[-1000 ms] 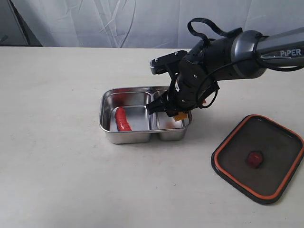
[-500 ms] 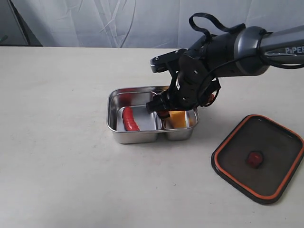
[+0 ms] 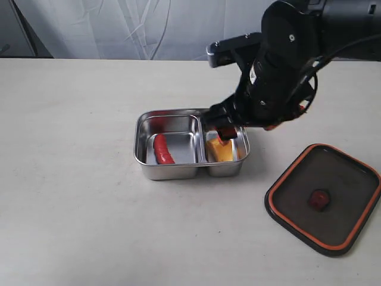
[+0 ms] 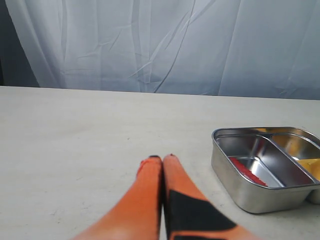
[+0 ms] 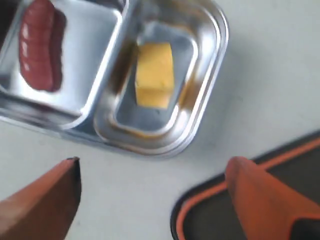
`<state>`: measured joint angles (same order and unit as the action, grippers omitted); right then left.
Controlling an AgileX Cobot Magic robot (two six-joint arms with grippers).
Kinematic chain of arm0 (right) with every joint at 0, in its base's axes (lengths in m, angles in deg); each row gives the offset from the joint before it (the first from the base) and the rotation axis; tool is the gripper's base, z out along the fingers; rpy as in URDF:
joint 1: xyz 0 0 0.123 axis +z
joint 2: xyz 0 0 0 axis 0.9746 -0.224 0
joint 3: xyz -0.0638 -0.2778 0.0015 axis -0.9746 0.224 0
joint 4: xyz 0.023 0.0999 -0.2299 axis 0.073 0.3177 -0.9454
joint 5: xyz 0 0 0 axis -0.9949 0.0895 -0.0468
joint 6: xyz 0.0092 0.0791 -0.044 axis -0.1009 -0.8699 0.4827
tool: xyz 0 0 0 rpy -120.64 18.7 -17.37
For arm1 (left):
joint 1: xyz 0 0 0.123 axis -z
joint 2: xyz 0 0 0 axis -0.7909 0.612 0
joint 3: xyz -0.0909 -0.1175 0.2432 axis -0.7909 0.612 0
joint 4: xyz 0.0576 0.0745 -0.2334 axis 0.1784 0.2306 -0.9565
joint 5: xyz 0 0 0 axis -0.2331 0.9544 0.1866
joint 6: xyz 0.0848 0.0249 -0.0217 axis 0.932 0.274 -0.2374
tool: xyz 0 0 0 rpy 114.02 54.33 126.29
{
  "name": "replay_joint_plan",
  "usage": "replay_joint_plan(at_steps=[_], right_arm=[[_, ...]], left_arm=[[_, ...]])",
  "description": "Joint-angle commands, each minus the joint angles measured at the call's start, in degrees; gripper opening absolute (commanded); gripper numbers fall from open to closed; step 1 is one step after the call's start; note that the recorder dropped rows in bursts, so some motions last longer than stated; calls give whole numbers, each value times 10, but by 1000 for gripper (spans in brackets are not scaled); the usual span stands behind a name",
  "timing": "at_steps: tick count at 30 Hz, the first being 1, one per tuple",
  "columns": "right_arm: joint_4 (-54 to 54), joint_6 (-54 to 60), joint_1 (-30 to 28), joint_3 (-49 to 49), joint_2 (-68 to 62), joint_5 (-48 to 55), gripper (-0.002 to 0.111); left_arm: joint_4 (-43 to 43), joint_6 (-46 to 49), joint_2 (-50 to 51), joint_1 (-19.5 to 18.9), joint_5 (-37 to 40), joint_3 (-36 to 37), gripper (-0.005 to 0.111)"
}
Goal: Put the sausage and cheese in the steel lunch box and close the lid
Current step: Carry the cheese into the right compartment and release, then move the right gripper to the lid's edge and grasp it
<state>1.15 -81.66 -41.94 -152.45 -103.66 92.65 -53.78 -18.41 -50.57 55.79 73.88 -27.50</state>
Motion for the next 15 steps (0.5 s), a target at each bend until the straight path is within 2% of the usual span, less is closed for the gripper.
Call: replay_joint_plan(at_steps=[1,8,15], right_arm=[[-1,-1,-1,79,39,7,77],[2,-2,-1,233,44,-155,77],[2,-2,-1,259,8,-223,77]], left_arm=[[1,-1,-2,0,-6,2,0],[1,-1,-2,0,-6,2,0],[1,-1,-2,0,-6,2,0]])
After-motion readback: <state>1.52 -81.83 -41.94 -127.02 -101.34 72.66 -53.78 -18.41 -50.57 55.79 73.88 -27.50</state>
